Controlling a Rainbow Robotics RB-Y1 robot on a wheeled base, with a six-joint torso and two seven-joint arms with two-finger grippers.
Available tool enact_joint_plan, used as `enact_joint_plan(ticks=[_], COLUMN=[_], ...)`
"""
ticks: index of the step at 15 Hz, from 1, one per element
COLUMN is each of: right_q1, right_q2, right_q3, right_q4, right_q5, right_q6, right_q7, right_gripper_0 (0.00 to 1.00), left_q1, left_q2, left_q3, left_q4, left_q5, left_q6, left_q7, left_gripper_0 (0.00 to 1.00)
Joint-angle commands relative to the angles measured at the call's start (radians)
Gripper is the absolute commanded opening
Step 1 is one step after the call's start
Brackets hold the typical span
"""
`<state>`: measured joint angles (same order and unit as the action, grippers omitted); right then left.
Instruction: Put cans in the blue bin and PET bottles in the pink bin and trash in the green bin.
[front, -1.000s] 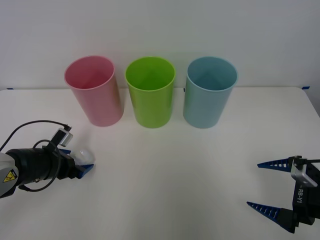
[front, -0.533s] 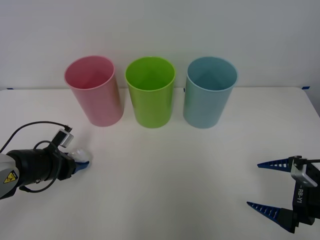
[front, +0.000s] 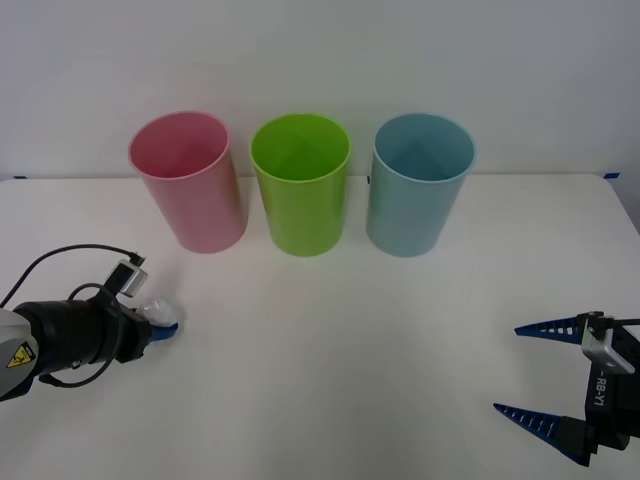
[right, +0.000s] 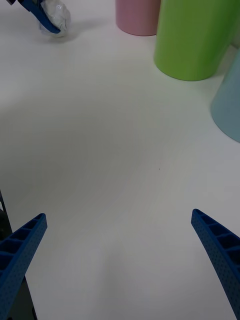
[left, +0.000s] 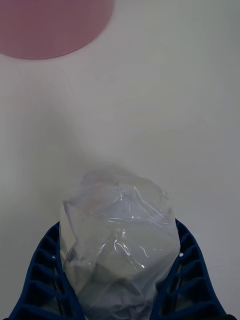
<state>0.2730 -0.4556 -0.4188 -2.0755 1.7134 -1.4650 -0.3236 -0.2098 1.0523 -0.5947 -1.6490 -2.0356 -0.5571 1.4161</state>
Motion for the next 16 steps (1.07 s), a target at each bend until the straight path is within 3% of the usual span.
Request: enact_joint_plan(ticks=[1,6,11,16], right_q1=[0.0,0.0,0.0,0.0], right_q2=[0.0,0.0,0.0,0.0], right_q3=[0.0,0.0,0.0,0.0], right_q4=[0.0,0.0,0.0,0.0], right_q5=[0.0,0.0,0.0,0.0], right_q6=[0.0,0.0,0.0,0.0], right_q7=[0.0,0.0,0.0,0.0], right_gripper_0=[1.0,1.0,1.0,1.0], left_q1=[0.018,0.09,0.112,0.125], left_q2=[0.0,-0.006,-0.006,-0.005], left_q3=[0.016,0.096,0.108,0.11], left_q4=[-0.006,-0.006,-0.005,-0.006], left_q5=[0.043,0.216,0.281,0.419], left_q6=[0.011,0.039,0.094,0.192], left_q7=[-0.042,-0.256,-0.31,-0.522], left_gripper_0=[0.0,0.0,0.0,0.0])
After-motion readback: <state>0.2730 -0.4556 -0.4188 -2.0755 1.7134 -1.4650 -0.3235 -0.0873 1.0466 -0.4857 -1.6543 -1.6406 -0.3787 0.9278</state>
